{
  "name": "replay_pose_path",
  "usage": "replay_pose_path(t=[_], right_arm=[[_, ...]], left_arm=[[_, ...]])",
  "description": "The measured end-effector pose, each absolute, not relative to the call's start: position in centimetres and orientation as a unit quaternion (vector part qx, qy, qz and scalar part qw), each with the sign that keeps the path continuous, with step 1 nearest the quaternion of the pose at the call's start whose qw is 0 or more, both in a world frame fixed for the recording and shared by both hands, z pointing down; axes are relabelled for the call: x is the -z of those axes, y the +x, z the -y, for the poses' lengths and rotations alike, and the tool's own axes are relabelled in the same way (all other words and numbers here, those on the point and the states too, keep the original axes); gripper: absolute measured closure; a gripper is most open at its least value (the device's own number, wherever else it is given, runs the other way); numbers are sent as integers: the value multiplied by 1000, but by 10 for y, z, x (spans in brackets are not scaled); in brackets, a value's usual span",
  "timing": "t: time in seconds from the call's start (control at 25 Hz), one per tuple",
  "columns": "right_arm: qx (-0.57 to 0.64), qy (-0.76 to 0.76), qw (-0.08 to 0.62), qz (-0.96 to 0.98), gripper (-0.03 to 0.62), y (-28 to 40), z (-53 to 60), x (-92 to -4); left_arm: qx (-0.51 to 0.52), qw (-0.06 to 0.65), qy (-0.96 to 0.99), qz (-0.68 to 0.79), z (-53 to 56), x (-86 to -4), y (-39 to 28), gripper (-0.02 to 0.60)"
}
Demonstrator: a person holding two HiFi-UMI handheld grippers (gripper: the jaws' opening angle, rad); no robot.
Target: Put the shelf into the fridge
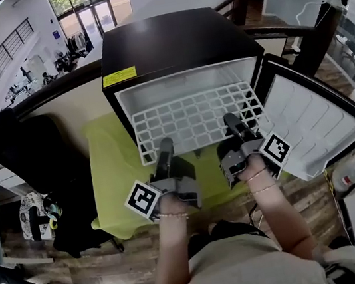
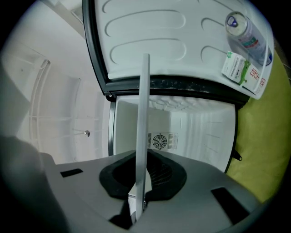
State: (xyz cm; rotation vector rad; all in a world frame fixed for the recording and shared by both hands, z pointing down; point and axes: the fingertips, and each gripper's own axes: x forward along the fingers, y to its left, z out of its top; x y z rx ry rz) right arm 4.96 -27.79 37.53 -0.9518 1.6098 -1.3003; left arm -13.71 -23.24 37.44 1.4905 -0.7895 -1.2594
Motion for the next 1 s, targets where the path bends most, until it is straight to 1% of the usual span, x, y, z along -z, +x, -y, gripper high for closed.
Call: replay_pose_path(t=[0.16, 0.52, 1.0], right_arm=[[521, -381, 416, -641, 568, 64, 300, -383], [533, -373, 411, -639, 568, 47, 301, -389], [530, -374, 415, -638, 569, 41, 291, -388]], left_arm=[[525, 498, 603, 335, 254, -385, -123, 546], [534, 498, 588, 348, 258, -391, -140, 548], [537, 495, 582, 358, 249, -390, -147, 549]])
